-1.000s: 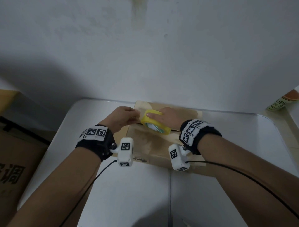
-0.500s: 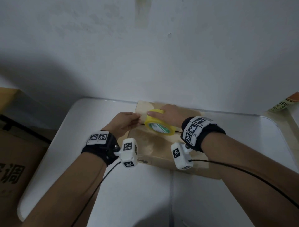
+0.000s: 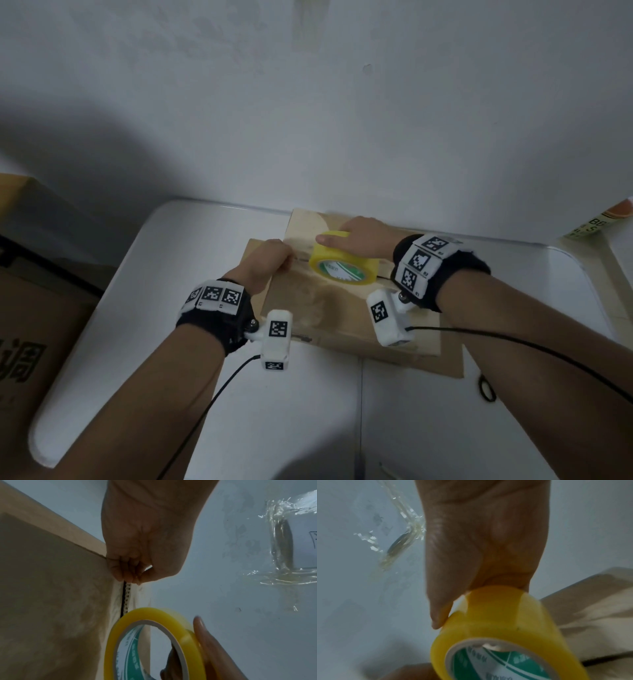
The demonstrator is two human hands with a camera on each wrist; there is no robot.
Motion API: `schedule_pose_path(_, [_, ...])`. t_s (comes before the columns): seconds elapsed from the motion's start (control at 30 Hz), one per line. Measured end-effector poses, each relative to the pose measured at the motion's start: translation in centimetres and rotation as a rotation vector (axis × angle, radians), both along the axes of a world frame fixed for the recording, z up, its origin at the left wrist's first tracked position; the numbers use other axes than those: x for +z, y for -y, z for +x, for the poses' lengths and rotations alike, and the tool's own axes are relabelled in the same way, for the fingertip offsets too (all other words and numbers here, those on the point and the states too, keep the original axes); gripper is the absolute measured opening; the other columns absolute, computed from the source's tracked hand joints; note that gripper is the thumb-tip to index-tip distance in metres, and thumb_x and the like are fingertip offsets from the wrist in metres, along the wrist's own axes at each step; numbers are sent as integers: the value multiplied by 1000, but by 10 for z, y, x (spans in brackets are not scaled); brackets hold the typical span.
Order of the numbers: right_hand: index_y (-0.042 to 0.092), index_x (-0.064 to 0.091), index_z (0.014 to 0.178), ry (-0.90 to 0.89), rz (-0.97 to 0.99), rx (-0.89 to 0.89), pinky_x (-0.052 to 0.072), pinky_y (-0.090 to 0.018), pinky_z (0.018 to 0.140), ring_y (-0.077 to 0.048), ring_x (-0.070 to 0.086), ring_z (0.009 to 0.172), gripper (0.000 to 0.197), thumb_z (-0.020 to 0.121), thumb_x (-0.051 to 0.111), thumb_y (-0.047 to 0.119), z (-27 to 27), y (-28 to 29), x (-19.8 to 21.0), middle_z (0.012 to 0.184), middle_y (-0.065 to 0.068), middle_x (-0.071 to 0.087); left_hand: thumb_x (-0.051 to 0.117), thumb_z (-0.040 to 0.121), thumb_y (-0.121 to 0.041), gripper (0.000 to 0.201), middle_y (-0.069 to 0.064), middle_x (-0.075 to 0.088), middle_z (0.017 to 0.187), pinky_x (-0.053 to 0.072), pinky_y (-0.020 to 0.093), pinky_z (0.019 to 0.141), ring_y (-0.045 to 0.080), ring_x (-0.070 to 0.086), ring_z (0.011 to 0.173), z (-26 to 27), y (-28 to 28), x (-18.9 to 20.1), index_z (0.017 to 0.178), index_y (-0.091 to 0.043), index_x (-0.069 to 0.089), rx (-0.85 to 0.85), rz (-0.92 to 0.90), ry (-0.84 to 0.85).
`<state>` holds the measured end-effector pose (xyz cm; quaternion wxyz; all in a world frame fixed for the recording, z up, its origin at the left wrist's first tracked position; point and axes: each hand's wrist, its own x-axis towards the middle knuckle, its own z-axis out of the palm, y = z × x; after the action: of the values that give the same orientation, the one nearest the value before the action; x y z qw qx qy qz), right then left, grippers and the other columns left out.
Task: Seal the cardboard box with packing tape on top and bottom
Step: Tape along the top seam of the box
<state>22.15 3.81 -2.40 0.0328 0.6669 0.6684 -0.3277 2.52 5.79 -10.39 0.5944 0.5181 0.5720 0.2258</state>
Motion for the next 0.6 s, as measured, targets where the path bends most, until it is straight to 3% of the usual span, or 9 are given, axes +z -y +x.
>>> schedule_pose_path(0.1, [12, 61, 118, -137, -47, -9, 37, -27, 79, -18, 53, 97, 52, 94, 44, 54, 11, 3, 4, 110, -2, 58, 44, 95, -11, 26, 7, 50, 65, 33, 27, 57, 17, 42, 58, -3, -3, -1, 70, -9, 52, 42, -62, 86])
schedule_pose_path(0.23, [23, 65, 91, -176, -1, -89, 41, -26, 71, -17, 59, 88, 43, 87, 49, 63, 16, 11, 2, 87, 8, 62, 58, 95, -21, 23, 3, 51, 64, 39, 27, 61, 15, 45, 60, -8, -3, -8, 74, -11, 54, 6, 82, 34])
schedule_pose_path(0.33, [13, 66, 110, -151, 49, -90, 42, -31, 80, -23, 62, 98, 58, 89, 45, 63, 1, 13, 0, 105, -2, 67, 63, 91, -23, 22, 1, 54, 63, 44, 30, 63, 16, 48, 60, -14, -5, -13, 72, -15, 56, 57, 202, -18])
schedule_pose_path(0.43, [3, 65, 107, -100, 102, -70, 45, -35, 82, -29, 63, 98, 62, 91, 45, 59, -15, 8, -1, 103, -12, 67, 64, 90, -28, 22, -2, 59, 65, 45, 31, 64, 16, 51, 60, -23, -5, -16, 73, -14, 59, 65, 264, -125])
schedule_pose_path(0.5, [2, 63, 111, -40, 79, -31, 43, -34, 81, -30, 61, 104, 65, 91, 44, 60, -23, 3, -1, 110, -14, 65, 63, 90, -30, 24, -3, 60, 66, 45, 32, 64, 15, 51, 61, -27, -5, -20, 76, -11, 59, 72, 272, -150])
schedule_pose_path(0.6, [5, 51, 132, 63, 15, 56, 40, -35, 92, -29, 52, 120, 69, 94, 34, 61, -34, -2, 1, 134, -14, 54, 63, 90, -31, 25, -3, 59, 68, 46, 35, 67, 16, 51, 62, -32, -5, -29, 73, -14, 58, 90, 262, -143])
